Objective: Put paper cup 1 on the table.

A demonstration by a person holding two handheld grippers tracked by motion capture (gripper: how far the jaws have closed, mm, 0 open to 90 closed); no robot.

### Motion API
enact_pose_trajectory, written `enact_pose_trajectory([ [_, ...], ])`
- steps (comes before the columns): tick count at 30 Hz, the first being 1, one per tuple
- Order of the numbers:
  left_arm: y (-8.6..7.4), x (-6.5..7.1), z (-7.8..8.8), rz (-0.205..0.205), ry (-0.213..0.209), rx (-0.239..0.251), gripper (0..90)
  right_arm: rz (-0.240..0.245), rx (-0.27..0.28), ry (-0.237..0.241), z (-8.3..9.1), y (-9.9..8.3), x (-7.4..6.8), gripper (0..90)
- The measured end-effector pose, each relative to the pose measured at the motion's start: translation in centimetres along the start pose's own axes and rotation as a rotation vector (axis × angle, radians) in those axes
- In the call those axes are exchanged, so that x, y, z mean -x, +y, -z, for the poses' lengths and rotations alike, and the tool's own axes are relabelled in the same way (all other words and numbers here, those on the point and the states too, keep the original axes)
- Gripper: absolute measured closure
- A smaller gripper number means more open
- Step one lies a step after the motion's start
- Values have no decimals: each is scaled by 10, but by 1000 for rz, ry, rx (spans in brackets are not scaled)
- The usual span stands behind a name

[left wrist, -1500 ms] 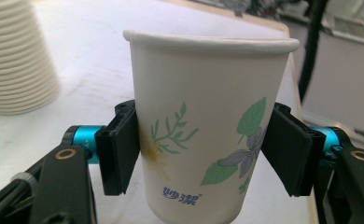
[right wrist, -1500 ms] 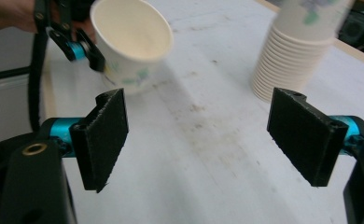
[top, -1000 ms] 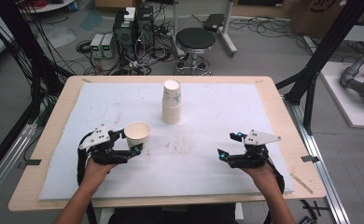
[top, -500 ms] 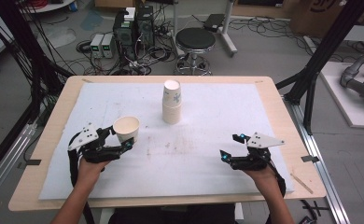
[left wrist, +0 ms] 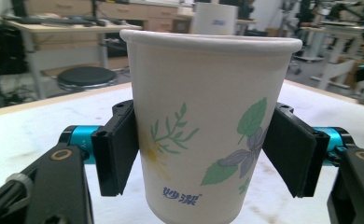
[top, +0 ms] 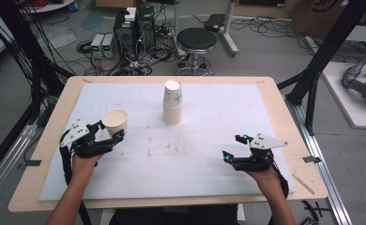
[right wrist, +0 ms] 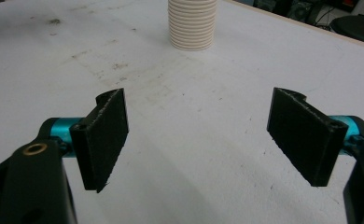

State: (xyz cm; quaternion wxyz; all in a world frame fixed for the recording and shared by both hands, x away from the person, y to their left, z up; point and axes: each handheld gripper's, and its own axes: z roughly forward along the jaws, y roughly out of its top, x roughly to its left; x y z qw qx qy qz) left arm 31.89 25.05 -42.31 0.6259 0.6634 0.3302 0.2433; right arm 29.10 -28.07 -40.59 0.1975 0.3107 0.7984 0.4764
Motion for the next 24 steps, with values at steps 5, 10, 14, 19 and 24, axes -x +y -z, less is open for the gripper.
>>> enact_pose_trajectory([
  [5, -2, -21, 7, 6, 78, -8, 303, -1, -2, -3, 1, -1, 0, 211],
  [10, -8, -41, 13, 33, 127, -53, 303, -3, -2, -1, 2, -1, 1, 211],
  [14, -14, -47, 15, 32, 144, -98, 303, 0, 0, -4, 1, -1, 1, 211],
  [19, -19, -48, 13, 39, 167, -140, 304, 3, -3, 2, 1, -1, 0, 211],
  [24, -24, -47, 10, 40, 188, -206, 305, -4, -4, 5, 2, -1, 0, 211],
])
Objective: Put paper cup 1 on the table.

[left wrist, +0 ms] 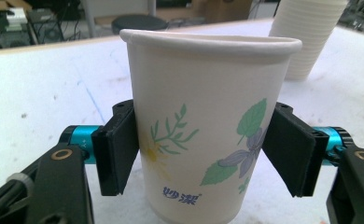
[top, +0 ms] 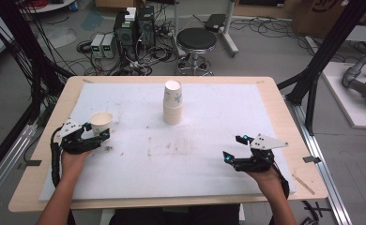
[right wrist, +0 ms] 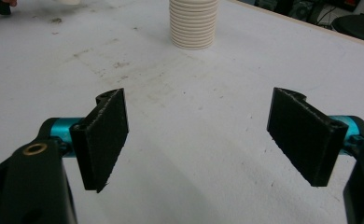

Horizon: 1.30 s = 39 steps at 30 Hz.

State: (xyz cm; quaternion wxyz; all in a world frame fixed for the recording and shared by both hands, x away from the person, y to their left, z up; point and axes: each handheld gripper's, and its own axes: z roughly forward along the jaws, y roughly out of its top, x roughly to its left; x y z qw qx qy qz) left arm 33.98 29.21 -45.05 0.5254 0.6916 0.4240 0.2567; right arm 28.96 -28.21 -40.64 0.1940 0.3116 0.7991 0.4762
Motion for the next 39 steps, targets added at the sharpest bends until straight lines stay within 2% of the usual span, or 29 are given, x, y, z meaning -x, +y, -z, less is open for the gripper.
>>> enact_pose_trajectory([
  [6, -2, 2, 0, -11, 19, -61, 306, 4, 1, 5, 0, 0, 0, 211],
  [9, -5, 3, 0, -14, 42, -85, 309, 5, -1, 7, 0, -1, 0, 211],
  [16, -7, 3, 9, -16, 63, -130, 311, 5, 1, 8, 2, -1, 0, 211],
  [21, -10, 2, 15, 2, 57, -139, 292, 9, 0, 8, 2, 0, 0, 211],
  [27, -9, 1, 23, 47, 41, -124, 178, 8, -2, 8, 2, -1, 0, 211],
  [29, -6, 2, 29, 51, 41, -111, 175, 6, -6, 8, 2, -1, 1, 211],
  [32, 0, 2, 38, 51, 38, -67, 167, 7, -13, 4, 2, -1, 1, 211],
  [34, 6, 2, 46, 55, 34, -18, 164, 10, -14, -3, 3, -2, 2, 211],
  [37, 19, 5, 59, 43, 28, 81, 159, 7, -14, -6, 3, -3, 2, 211],
  [39, 26, 9, 63, 53, -9, 152, 159, 5, -15, -14, 4, -3, 3, 211],
])
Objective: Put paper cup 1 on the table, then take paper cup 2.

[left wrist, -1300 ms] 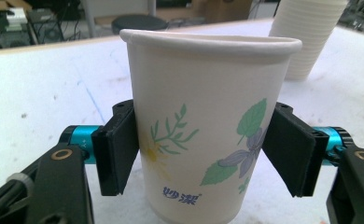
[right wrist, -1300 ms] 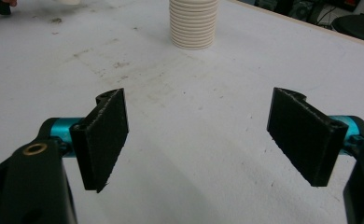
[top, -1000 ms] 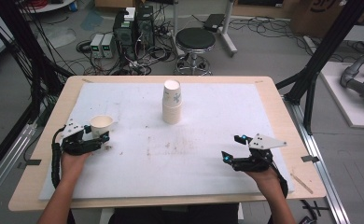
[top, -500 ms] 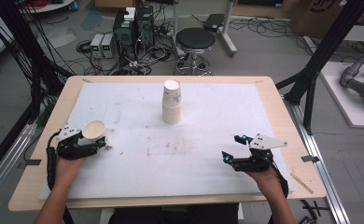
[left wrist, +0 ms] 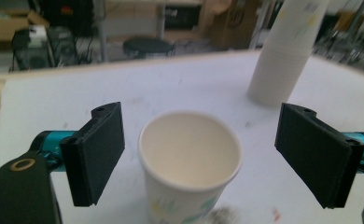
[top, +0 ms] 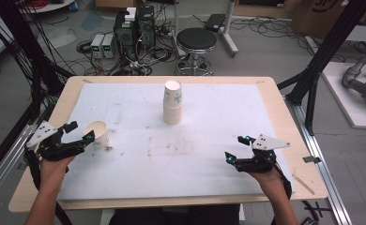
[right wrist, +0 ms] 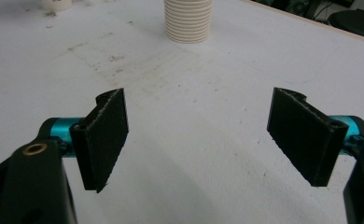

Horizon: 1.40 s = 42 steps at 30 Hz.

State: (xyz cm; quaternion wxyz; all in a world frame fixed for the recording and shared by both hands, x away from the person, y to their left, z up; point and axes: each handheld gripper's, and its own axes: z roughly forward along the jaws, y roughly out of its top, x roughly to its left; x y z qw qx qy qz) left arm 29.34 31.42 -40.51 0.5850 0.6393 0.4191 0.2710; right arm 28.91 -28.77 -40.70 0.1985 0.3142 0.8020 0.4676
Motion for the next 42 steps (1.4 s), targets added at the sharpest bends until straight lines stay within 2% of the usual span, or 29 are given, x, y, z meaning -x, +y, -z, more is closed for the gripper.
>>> enact_pose_trajectory([
  [2, 4, 6, -1, 0, -35, 47, 159, -4, 3, -1, 0, 0, 0, 211],
  [6, 6, 21, -9, 2, -124, 92, 159, -14, 4, -10, 1, 0, 1, 211],
  [7, 5, 26, -13, 8, -164, 107, 159, -23, 0, -15, 1, 0, 1, 211],
  [11, 0, 43, -24, -18, -223, 95, 160, -11, -33, -79, -1, -1, 3, 211],
  [13, -3, 50, -28, -30, -242, 84, 164, -21, -34, -89, -1, -1, 3, 211],
  [15, -5, 54, -31, -46, -251, 69, 164, -23, -28, -89, 1, -2, 3, 211],
  [22, -11, 59, -37, -60, -266, 27, 164, -30, 9, -72, 3, -1, 7, 211],
  [28, -11, 61, -40, -66, -265, 17, 161, -45, 37, -51, 6, -2, 7, 200],
  [42, -10, 67, -49, -82, -282, -15, 162, -33, 60, -55, 9, -4, 6, 200],
])
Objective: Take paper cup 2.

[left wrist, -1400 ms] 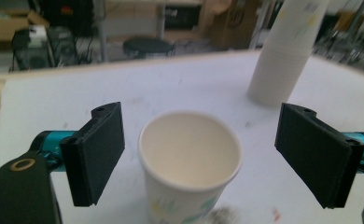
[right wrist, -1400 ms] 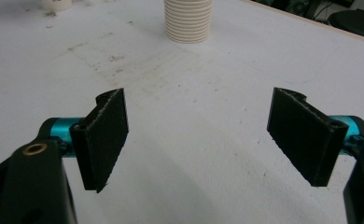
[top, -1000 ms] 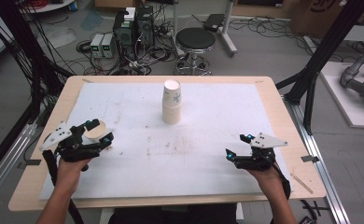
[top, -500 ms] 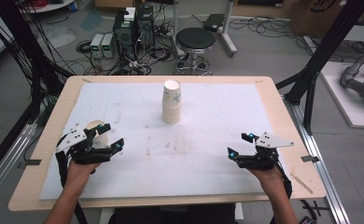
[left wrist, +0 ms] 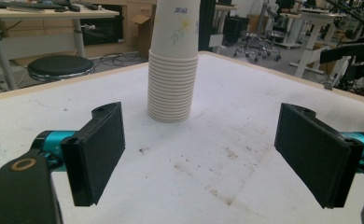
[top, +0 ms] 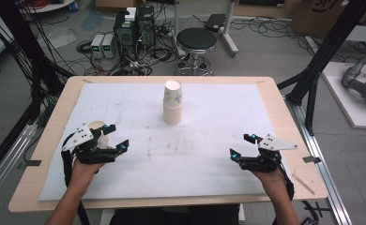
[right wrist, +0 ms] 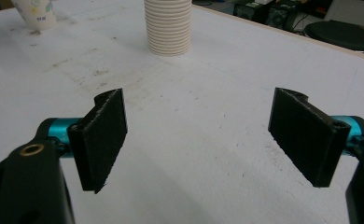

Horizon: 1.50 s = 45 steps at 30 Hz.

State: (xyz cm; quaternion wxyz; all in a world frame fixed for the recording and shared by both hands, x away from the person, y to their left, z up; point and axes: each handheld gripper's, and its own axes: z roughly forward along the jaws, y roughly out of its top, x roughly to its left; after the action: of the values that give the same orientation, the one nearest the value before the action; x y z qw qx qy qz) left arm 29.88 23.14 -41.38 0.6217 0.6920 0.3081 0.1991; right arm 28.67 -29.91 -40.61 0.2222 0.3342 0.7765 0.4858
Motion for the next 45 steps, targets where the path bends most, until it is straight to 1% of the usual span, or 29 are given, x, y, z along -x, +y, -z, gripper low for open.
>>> enact_pose_trajectory([
  [2, 1, 1, -1, 9, -3, 3, 162, 1, 0, 0, 0, 0, 0, 201],
  [6, 4, 2, -5, 8, -4, -4, 162, -5, 4, -4, 1, 1, 1, 200],
  [8, 7, 1, -8, 10, -1, -4, 162, 5, 6, -4, 1, 1, 2, 200],
  [9, 8, 1, -9, 10, -1, -2, 162, -1, 5, -3, 1, 1, 2, 200],
  [13, 16, 1, -18, 6, -14, -9, 162, -9, -5, 14, 0, 2, 4, 201],
  [18, 28, -1, -29, 0, -31, -13, 162, -8, -20, 12, 0, 3, 5, 201],
  [23, 39, -2, -39, 10, -43, -10, 162, -8, -15, 14, 2, 3, 6, 201],
  [25, 44, -3, -43, 10, -47, -12, 162, -9, -16, 17, 2, 3, 6, 201],
  [30, 53, -4, -48, 9, -52, 0, 163, -6, -20, 23, 2, 3, 5, 201],
  [31, 55, -5, -49, 10, -54, -7, 162, -6, -20, 25, 1, 3, 5, 201],
  [36, 63, -6, -57, 9, -54, -8, 162, -7, -23, 27, 1, 3, 5, 201],
  [41, 74, -10, -70, 3, -57, -27, 162, -5, -23, 26, 1, 3, 6, 201],
  [45, 87, -13, -85, -4, -65, -44, 166, -6, -23, 30, 0, 3, 6, 201],
])
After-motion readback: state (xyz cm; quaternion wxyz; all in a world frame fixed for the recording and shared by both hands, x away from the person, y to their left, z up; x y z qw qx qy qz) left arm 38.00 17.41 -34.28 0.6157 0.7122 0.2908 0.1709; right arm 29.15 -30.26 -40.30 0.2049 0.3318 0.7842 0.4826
